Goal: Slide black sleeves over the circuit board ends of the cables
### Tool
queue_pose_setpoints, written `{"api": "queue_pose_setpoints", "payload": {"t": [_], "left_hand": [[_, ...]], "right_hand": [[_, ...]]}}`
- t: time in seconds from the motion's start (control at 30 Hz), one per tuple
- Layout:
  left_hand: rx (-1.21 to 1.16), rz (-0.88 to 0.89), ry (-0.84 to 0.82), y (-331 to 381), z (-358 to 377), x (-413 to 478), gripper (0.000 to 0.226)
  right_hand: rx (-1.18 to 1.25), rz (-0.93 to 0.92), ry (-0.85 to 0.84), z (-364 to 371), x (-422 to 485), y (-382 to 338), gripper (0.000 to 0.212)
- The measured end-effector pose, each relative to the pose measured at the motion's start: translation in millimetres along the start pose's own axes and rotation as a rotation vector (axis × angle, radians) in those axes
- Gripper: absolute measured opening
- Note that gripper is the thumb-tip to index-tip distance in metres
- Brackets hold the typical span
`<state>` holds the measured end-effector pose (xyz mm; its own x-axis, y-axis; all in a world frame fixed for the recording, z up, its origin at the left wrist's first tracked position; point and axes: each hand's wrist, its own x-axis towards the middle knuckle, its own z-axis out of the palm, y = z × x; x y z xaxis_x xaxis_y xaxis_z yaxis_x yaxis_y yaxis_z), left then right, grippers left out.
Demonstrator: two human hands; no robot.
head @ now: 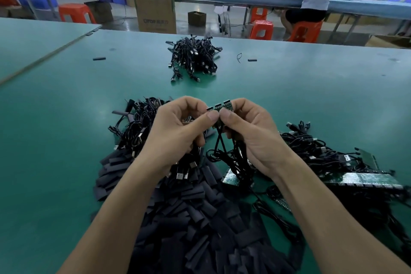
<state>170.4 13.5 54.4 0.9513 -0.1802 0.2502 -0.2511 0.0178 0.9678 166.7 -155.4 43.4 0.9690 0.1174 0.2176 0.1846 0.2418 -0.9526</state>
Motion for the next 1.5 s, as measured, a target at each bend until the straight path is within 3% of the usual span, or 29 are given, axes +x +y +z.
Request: {"api": "queue_pose_setpoints", "payload": {"t": [0.37, 0.57, 0.67, 0.8, 0.9, 1.07, 1.23, 1.37, 1.5], "left_hand": [[-0.058, 0.036, -0.080, -2, 7, 0, 0.019], [-0.070, 0.023, -0.136, -4, 5, -1, 0.018], [-0.081, 0.035, -0.120, -6, 5, 1, 0.016], [-0.150, 0.100, -0.064, -7, 4, 3, 0.016], [-0.318, 0.105, -0.047, -6, 4, 3, 0.014], [-0.499, 0.157, 0.015, 0, 3, 1, 0.010], [-0.581, 0.224, 0.145, 6, -3, 3, 0.013], [-0.540, 0.240, 0.213, 7, -2, 5, 0.014], [-0.374, 0.210, 0.295, 4, -1, 5, 0.017]], "right_hand": [[0.030, 0.095, -0.023, -7, -5, -1, 0.015], [0.118, 0.234, -0.104, -9, -7, -3, 0.035], [0.145, 0.234, -0.098, -10, -5, -4, 0.020], [0.161, 0.244, 0.092, -17, -3, -4, 0.010], [0.036, 0.281, 0.275, -27, 2, -2, 0.013], [-0.285, 0.275, 0.419, -49, 3, 1, 0.016], [-0.341, 0.216, 0.731, -68, 4, -5, 0.020], [-0.318, 0.128, 0.923, -69, 7, -9, 0.021], [-0.183, 0.058, 0.984, -61, 7, -13, 0.014]]}}
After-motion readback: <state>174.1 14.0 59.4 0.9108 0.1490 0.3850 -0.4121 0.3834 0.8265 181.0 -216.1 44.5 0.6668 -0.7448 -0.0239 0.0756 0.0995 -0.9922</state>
